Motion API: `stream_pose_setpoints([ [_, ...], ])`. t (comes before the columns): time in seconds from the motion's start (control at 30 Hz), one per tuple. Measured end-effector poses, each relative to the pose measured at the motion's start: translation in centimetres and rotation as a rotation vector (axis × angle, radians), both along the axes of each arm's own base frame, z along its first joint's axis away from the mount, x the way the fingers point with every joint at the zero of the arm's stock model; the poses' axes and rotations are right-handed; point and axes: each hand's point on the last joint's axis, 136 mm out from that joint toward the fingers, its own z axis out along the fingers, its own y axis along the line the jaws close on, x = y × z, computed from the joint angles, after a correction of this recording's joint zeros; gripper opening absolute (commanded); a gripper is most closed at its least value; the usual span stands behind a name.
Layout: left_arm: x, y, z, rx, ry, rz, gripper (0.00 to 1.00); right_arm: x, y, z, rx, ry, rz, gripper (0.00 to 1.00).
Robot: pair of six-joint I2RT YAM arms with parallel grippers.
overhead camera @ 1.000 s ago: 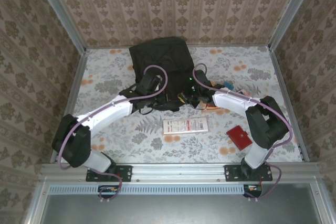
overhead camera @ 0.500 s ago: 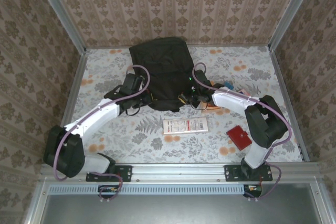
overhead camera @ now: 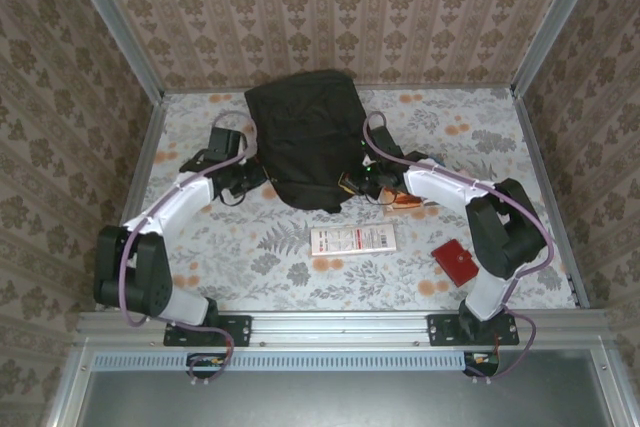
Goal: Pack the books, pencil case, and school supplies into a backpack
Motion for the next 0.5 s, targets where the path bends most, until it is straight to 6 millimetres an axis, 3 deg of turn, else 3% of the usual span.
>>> stream_pose_setpoints([
  [0.17,2.6,1.0,-0.1,0.011,0.016,0.033,0.00,0.1,-0.2,-0.2,-0.006,-0.015,0.043,0.00],
  [0.37,3.9,2.1,-2.1,0.000,0.075,0.059,0.00,0.1,0.0,-0.1,-0.003,-0.032,0.081,0.00],
  [0.5,5.0,2.3,-2.0,-0.006,0.085,0.060,0.00,0.1,0.2,0.1,-0.001,-0.047,0.101,0.00],
])
